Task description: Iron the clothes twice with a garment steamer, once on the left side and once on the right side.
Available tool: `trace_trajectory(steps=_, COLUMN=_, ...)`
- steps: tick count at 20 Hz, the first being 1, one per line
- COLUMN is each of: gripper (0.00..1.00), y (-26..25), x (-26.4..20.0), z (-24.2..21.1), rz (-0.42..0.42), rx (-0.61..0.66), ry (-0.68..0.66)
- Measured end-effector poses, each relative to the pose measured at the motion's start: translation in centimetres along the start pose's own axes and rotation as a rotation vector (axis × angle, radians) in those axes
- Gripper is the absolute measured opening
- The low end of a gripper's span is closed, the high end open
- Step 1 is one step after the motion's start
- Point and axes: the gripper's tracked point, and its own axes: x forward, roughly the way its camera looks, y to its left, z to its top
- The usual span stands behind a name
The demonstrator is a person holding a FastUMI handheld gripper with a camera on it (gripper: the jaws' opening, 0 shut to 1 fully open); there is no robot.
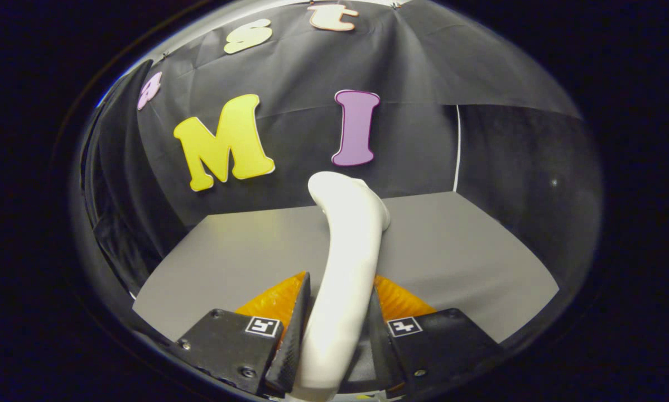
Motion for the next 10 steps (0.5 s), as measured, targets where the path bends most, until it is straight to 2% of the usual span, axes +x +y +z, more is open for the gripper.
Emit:
trace_trajectory(steps=5, gripper=0.46, y=0.4, x=-1.4, z=1.2, rz=-0.002, rx=0.002, ry=-0.065)
trace_trajectory(steps=10, gripper=0.40, y=1.4, x=-4.6, z=0.6, rz=-0.006, rx=-0.008, ry=-0.120)
